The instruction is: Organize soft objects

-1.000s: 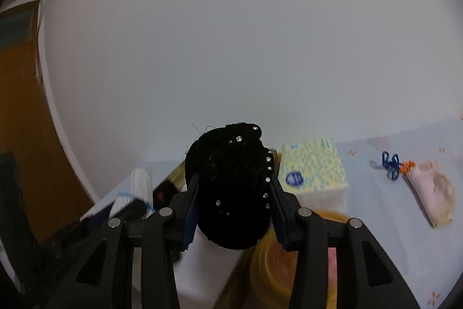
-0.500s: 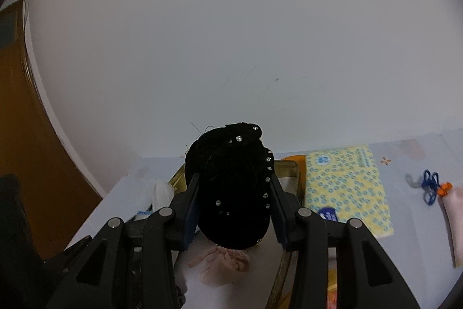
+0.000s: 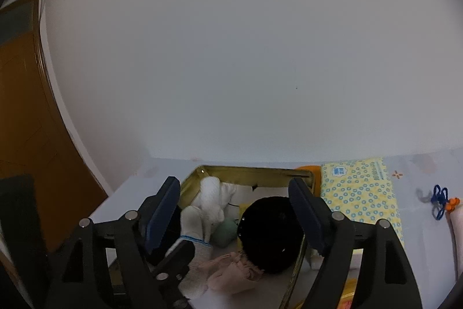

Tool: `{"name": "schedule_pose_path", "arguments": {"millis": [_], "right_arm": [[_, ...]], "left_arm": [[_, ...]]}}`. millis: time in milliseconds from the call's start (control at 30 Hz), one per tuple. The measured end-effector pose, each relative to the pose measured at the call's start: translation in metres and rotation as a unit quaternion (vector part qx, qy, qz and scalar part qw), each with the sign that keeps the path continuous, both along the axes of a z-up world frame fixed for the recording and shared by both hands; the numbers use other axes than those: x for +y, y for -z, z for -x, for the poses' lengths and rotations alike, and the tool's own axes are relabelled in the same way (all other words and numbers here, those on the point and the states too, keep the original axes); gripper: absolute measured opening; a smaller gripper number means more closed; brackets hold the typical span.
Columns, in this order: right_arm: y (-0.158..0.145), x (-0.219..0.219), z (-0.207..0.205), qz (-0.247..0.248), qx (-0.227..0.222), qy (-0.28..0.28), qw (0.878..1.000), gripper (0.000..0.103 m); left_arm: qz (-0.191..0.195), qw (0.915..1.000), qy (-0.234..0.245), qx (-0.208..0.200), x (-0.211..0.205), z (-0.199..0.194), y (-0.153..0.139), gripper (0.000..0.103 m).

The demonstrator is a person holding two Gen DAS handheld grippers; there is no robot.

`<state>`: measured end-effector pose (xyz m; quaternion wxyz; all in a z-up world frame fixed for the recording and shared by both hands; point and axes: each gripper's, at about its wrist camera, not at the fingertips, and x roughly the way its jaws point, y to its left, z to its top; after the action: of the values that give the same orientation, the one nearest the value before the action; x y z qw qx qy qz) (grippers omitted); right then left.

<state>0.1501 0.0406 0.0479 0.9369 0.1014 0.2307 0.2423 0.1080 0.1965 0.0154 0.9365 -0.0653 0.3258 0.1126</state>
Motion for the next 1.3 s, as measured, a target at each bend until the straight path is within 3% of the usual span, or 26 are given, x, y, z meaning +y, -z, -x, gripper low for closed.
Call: {"name": "schedule_pose_path", "arguments": {"millis": [233,367,600,900,1100,1300], "right_arm": [[-0.001,-0.016,0.044,-0.004,-0.069,0.048,0.996,0.08],[-0.006,-0.021,0.065,0.007,-0.109,0.089,0.99,0.084],[0.004,-0.034,0.082,0.008,-0.104,0.118,0.988,0.087],[0.007,-0.046,0.117,0.039,-0.139,0.142,0.979,0.088],[0.004,-0.053,0.134,0.057,-0.139,0.139,0.979,0.088],[0.01,-0.05,0.13,0.064,-0.147,0.135,0.978,0.088]], "left_arm": [[0.028,0.9985,-0.015,-0.045,0.004,0.018,-0.007,0.103],[-0.001,0.9963,-0.021,-0.083,-0.006,0.029,-0.011,0.102],[-0.033,0.9896,-0.031,-0.136,-0.017,0.045,-0.019,0.102],[-0.074,0.9779,-0.027,-0.194,-0.033,0.068,-0.021,0.103],[-0.084,0.9773,-0.022,-0.193,-0.04,0.074,-0.016,0.103],[-0.068,0.9801,-0.024,-0.185,-0.044,0.082,-0.014,0.103]]}}
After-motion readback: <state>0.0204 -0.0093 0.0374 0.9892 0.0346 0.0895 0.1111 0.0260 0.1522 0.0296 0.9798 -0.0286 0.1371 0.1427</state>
